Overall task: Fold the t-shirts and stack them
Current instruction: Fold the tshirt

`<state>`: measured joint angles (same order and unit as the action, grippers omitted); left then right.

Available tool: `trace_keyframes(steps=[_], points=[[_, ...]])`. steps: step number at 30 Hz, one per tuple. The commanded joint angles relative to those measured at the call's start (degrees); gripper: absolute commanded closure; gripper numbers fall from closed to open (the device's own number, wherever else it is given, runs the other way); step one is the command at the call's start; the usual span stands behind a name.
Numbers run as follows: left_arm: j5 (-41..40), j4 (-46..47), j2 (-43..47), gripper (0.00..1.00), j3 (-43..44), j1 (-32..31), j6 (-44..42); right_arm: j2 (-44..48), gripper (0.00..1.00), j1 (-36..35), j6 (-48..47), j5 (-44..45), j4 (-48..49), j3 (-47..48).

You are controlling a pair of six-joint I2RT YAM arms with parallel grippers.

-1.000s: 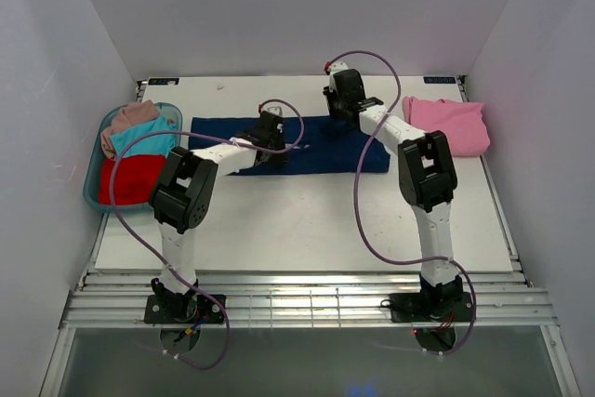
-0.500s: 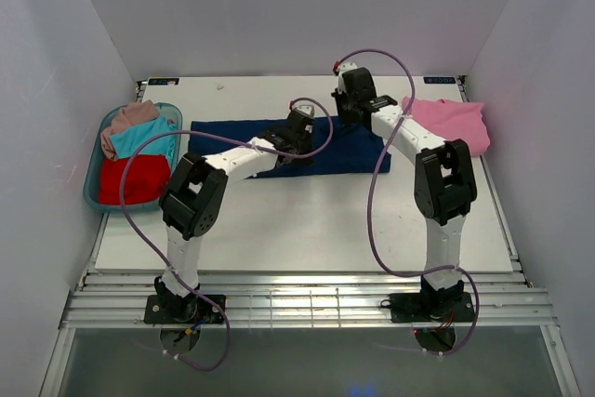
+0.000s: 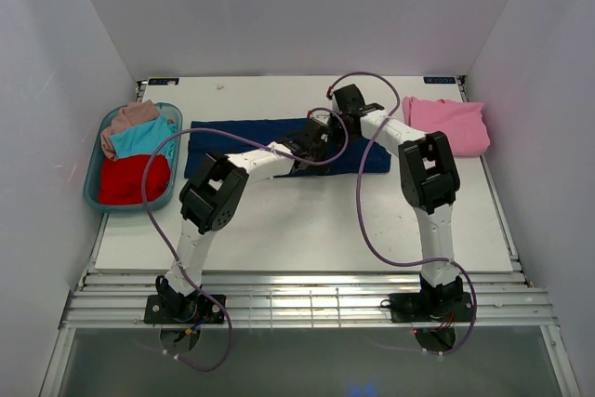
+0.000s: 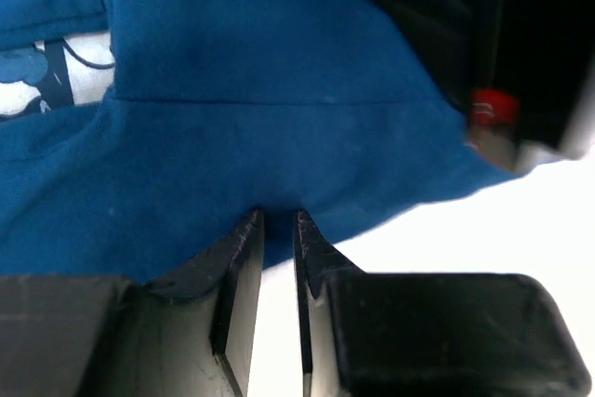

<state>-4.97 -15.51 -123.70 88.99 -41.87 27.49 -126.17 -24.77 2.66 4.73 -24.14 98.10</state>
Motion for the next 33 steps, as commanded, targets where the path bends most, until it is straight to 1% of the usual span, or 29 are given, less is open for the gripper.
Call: trace_keyframes(steps=[1,6,12,15,25,29,33], points=[[0.49,1.97,0.48,0.71,0.4,0.12,-0.24,-0.74,0.92,-0.1,0.51,-0.69,-0.12,3.14],[0.23,2.94,-0.67,0.71,-2.23,0.21,-0.77,-2.5,0.92,-0.1,0.51,-0.07,-0.56,4.99],[0.49,4.69,1.18,0.72,-7.51,0.21,-0.06,-6.54,0.92,-0.1,0.16,0.63,-1.87,9.55],[0.75,4.7,2.06,0.72,-8.65,0.03,0.29,-8.56,0.92,-0.1,0.42,1.59,-1.96,12.01],[0.93,5.66,4.61,0.73,-17.18,-2.95,1.08,-14.45,0.92,0.08,-0.19,8.97,-0.56,21.6],[1.46,5.84,4.43,0.73,-19.46,-4.01,1.87,-15.16,0.92,0.17,0.16,10.91,3.38,22.31],[1.63,5.84,4.34,0.73,-19.82,-4.71,1.78,-15.95,0.92,0.34,1.3,12.93,6.73,23.18]])
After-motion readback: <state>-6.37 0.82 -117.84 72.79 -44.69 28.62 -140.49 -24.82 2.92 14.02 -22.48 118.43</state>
